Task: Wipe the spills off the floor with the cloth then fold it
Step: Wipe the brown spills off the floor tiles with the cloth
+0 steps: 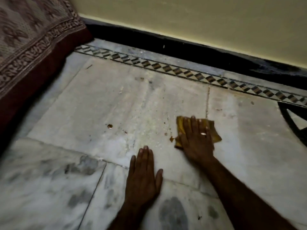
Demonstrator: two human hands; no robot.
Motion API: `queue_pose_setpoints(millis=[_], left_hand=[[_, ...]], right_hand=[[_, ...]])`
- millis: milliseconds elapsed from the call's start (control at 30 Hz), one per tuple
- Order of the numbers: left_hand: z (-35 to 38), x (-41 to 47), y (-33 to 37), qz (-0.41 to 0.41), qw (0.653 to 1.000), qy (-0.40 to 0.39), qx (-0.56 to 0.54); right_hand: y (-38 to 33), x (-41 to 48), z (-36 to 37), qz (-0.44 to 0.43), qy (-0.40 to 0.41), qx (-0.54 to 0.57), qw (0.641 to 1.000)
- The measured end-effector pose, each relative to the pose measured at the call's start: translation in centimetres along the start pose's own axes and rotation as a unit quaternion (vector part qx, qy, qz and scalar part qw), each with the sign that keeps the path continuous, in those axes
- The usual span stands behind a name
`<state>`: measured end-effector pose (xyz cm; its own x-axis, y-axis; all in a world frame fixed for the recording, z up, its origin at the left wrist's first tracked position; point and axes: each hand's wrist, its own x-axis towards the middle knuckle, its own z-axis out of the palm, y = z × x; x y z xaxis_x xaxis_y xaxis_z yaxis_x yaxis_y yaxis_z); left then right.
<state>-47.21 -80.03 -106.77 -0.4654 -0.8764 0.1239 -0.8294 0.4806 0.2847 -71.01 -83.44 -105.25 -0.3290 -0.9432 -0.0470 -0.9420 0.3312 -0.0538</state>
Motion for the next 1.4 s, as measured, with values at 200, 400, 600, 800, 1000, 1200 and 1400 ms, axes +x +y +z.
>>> queue_pose_setpoints(millis=[200,400,600,800,1000,1200,1400], left_hand=[[-0.1,0.4,-1.3,-0.009,0.999,-0.042,0.011],[-0.9,1.4,-4.7,-0.019,0.998,-0.055,0.036],[-2.1,-0.1,-7.2,-0.071,0.996,-0.042,0.043],[-3.3,-1.3,-11.2,-0.118,0.991,-0.026,0.057],[-3.3,-2.0,-11.9,-0.121,0.992,-0.018,0.039],[-3.8,-1.9,-12.6,-0.119,0.993,-0.010,0.006],[-4.8,-2.2,-13.6,-0.169,0.964,0.054,-0.200]], right_hand=[[-3.3,-5.3,0.4,-0.169,-0.026,-0.018,0.985],[-5.5,1.1,-0.1,-0.034,-0.033,-0.006,0.999],[-7.6,-4.1,0.1,-0.216,-0.038,-0.017,0.975],[-14.8,1.9,0.6,-0.100,-0.018,0.012,0.995],[-14.9,-3.0,0.3,-0.287,-0.047,-0.003,0.957],[-21.3,5.3,-0.5,-0.179,-0.080,0.015,0.981],[-20.2,-3.3,0.0,-0.424,-0.014,-0.006,0.905]])
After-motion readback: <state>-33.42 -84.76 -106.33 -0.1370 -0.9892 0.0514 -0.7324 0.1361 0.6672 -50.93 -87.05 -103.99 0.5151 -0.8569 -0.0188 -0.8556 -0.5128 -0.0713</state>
